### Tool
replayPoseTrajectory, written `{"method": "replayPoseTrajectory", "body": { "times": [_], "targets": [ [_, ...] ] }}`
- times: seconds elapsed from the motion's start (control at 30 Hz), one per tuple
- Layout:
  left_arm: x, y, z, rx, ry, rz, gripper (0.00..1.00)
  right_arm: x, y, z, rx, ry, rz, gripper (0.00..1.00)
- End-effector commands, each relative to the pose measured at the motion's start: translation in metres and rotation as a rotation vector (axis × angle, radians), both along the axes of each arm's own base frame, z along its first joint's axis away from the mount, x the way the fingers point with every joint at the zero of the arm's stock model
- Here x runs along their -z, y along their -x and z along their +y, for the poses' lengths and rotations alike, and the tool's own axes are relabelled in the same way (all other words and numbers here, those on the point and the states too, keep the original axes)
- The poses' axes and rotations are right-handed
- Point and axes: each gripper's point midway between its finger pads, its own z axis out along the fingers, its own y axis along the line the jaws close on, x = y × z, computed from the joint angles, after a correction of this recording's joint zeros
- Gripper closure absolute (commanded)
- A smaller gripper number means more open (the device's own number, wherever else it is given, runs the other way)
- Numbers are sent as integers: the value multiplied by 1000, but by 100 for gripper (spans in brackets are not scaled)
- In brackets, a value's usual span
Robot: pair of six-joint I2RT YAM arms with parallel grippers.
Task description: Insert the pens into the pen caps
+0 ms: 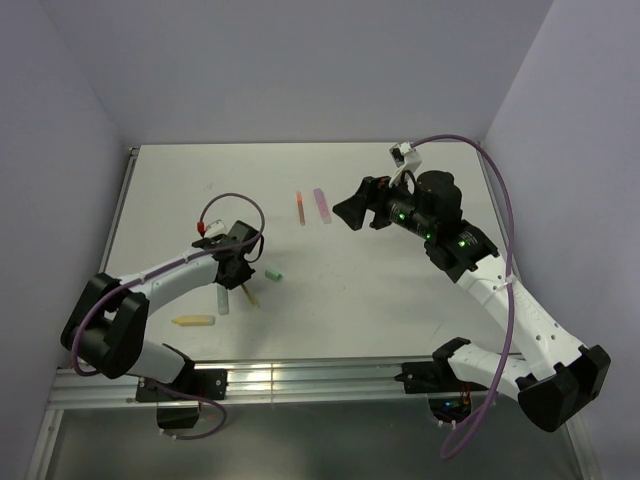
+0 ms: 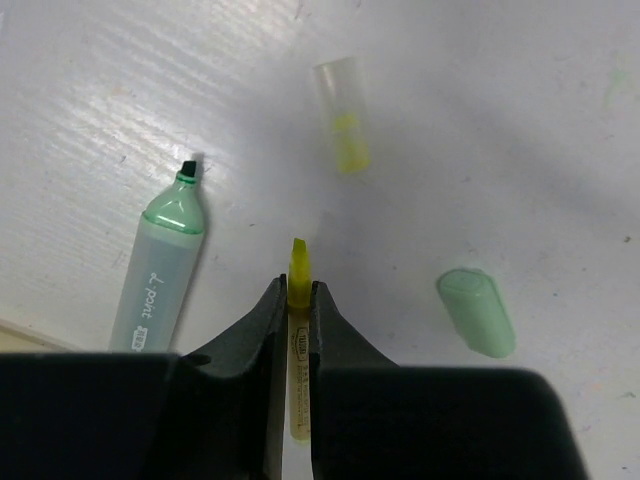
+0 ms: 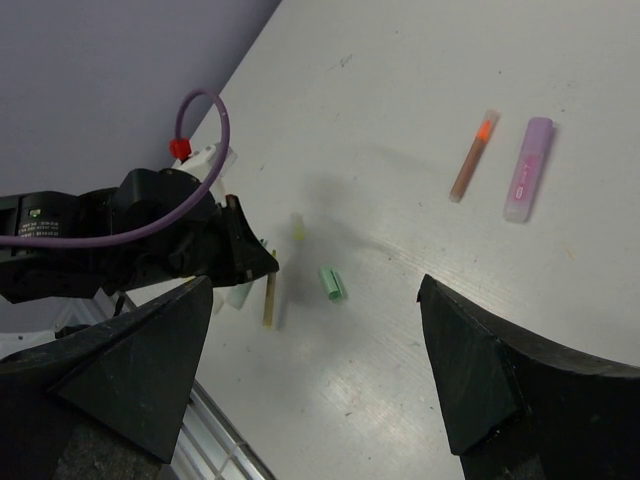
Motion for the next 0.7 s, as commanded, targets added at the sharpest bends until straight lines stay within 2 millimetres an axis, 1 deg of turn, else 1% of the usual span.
{"method": "replayPoseTrajectory", "body": {
  "times": [0.0, 0.03, 0.13, 0.17, 0.23, 0.27, 0.33, 0.37, 0.4, 0.43, 0.47, 0.5, 0.53, 0.57, 0.6, 0.63, 0.67],
  "targets": [
    [-23, -20, -13, 58, 29, -73, 100, -18, 1, -2, -4, -17, -51, 9],
    [-26, -22, -14, 73, 32, -79, 100, -16, 2, 0, -13, -16, -47, 9],
    [-49, -31, -19, 94, 46, -134, 100, -16, 4, 5, -47, -22, -42, 9],
    [-63, -38, -21, 94, 55, -168, 100, -14, 4, 7, -62, -25, -39, 10],
    [-85, -44, -22, 104, 57, -213, 100, -13, 8, 13, -102, -30, -32, 11],
    [-107, -53, -27, 107, 76, -261, 100, -10, 10, 18, -136, -30, -17, 12],
    [-135, -60, -30, 115, 100, -321, 100, -9, 14, 26, -182, -38, -11, 13],
    [-158, -67, -36, 118, 132, -370, 100, -7, 15, 29, -202, -38, -3, 15],
    [-177, -68, -40, 126, 167, -410, 100, -2, 16, 34, -230, -37, 15, 16],
    [-191, -71, -45, 134, 196, -449, 100, 0, 17, 39, -246, -38, 23, 16],
    [-210, -73, -50, 142, 227, -493, 100, 1, 18, 41, -257, -42, 28, 17],
    [-226, -70, -54, 160, 257, -532, 100, 1, 18, 47, -275, -59, 34, 18],
    [-235, -68, -61, 183, 280, -556, 100, 0, 19, 50, -292, -73, 37, 19],
    [-249, -70, -68, 198, 314, -606, 100, -2, 21, 54, -308, -86, 36, 21],
    [-261, -67, -72, 220, 340, -642, 100, -3, 20, 57, -312, -97, 40, 21],
    [-267, -65, -79, 244, 361, -661, 100, -5, 17, 60, -310, -98, 41, 22],
    [-278, -66, -86, 261, 392, -697, 100, -6, 18, 63, -313, -98, 40, 22]
  ]
}}
